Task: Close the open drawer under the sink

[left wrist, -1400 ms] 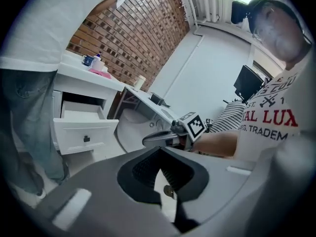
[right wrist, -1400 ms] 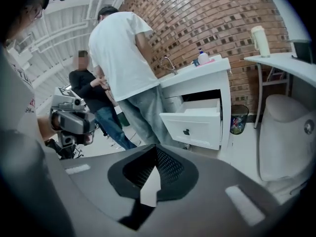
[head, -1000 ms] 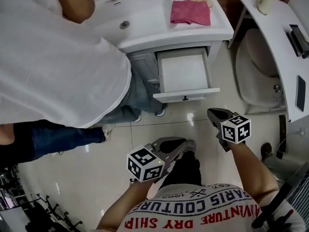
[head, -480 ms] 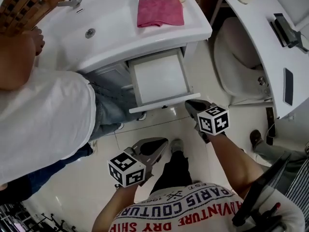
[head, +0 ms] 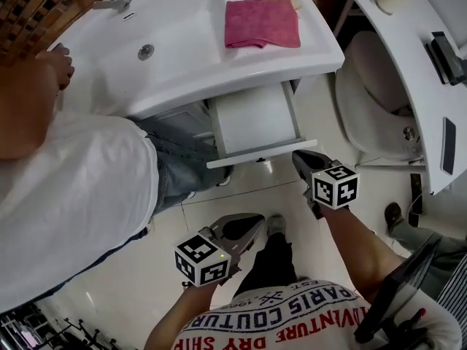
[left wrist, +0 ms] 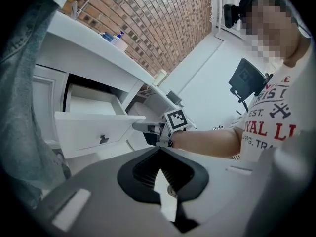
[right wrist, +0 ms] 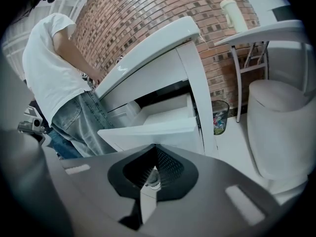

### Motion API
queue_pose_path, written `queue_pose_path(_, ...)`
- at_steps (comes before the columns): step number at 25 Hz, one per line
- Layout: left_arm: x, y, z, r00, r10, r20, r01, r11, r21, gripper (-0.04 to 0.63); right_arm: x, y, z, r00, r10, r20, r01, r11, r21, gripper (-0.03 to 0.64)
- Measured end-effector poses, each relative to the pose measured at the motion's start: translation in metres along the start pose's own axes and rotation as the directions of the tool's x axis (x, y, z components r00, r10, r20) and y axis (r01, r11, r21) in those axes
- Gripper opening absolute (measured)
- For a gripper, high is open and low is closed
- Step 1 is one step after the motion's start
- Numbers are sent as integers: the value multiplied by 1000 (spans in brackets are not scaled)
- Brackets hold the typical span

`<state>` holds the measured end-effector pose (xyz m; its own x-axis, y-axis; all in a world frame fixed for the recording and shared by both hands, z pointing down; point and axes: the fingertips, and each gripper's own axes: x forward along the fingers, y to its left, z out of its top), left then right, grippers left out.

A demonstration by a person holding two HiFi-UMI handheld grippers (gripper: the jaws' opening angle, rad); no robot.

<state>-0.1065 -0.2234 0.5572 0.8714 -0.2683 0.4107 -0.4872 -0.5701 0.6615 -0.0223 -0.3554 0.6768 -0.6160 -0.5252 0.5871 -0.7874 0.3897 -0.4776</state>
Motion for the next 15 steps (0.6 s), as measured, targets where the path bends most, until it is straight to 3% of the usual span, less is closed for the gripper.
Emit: queue_pose_path(15, 2, 35, 21, 1000, -2, -15, 2, 1000, -1, -20, 67, -29, 72, 999, -8, 45, 7, 1000, 21, 6)
